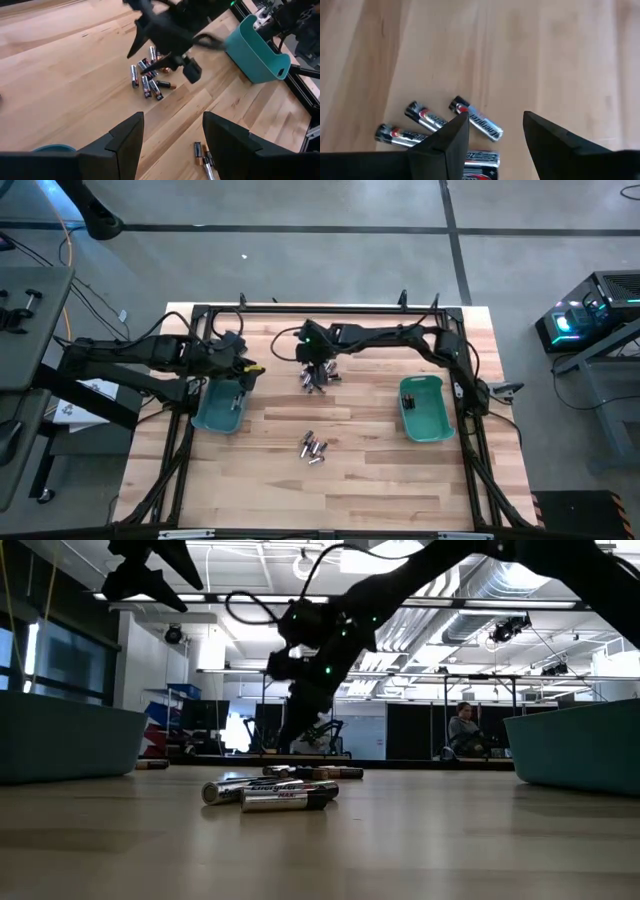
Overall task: Sort batteries
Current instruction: Put the silver battery into the blue bin
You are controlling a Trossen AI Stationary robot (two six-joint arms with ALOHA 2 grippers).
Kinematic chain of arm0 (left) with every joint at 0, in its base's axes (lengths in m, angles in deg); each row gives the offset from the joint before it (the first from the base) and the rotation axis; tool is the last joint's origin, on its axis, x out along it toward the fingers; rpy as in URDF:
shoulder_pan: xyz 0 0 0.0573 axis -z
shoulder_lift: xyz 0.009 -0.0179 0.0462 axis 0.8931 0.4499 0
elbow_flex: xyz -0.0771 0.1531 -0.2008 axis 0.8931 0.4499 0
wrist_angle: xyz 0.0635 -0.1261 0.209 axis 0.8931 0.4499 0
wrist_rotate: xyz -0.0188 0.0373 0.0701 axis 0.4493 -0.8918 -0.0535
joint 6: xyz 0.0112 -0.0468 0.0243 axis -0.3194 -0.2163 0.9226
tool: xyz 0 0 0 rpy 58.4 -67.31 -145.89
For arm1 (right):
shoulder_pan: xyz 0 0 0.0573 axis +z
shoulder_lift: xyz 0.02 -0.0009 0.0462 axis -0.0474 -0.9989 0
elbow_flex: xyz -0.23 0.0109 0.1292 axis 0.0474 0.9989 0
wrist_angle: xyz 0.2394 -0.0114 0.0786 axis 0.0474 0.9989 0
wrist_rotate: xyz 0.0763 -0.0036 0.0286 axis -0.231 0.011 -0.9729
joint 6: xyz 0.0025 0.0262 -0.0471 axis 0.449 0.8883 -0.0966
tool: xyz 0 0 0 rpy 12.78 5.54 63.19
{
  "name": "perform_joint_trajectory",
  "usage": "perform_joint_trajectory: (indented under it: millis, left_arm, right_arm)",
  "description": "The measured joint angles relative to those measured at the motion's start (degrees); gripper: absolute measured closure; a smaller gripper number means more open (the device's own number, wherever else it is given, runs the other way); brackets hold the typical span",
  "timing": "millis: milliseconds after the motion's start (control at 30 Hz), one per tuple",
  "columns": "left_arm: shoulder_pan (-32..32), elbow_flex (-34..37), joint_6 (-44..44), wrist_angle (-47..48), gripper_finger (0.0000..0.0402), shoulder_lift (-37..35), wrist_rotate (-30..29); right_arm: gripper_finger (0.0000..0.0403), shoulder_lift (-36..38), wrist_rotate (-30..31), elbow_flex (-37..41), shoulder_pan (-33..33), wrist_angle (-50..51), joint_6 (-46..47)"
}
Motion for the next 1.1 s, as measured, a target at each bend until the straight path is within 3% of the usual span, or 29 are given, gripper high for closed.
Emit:
perform_joint_trajectory:
  millis: [367,800,933,1100]
  left_arm:
    - [0.0,0.0,0.0,0.0,0.0204,0.0,0.0]
    - [0.0,0.0,0.0,0.0,0.0204,0.0,0.0]
    - [0.0,0.0,0.0,0.0,0.0204,0.0,0.0]
    - [0.0,0.0,0.0,-0.1,0.0204,0.0,0.1]
  right_arm:
    - [0.0225,-1.5,0.2,0.6,0.0,-0.4,-1.8]
    - [0.0314,-2.2,-2.1,0.6,-0.1,-2.3,-1.7]
    - [0.0310,-3.6,-1.2,0.6,0.4,-2.2,1.5]
    - [0.0278,-4.3,-0.9,0.6,1.1,-2.0,4.3]
